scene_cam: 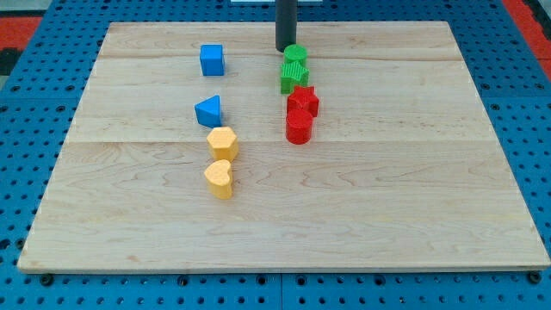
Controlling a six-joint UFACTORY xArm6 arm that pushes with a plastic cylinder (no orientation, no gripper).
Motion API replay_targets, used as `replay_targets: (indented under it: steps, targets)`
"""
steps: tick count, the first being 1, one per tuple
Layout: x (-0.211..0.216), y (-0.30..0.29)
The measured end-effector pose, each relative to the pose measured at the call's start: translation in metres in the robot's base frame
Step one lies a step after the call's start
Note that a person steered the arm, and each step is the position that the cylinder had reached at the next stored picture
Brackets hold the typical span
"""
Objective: Slightly push the blue cube to the right side
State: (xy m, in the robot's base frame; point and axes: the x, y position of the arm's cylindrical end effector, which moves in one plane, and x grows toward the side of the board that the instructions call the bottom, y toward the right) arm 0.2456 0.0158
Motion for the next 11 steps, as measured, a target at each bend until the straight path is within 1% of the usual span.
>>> replay_targets:
  steps: [1, 2, 3, 4, 5, 6, 7, 8, 9, 10, 11]
  targets:
    - [-0.013, 0.000]
    - [-0.015, -0.061]
    - [0.009, -0.075]
    - [0.050, -0.081]
    - [0.021, -0.075]
    - [-0.002, -0.133]
    - [0.030, -0.156]
    - [0.042, -0.140]
    - [-0.008, -0.137]
    - [-0.024, -0.115]
    - [-0.002, -0.116]
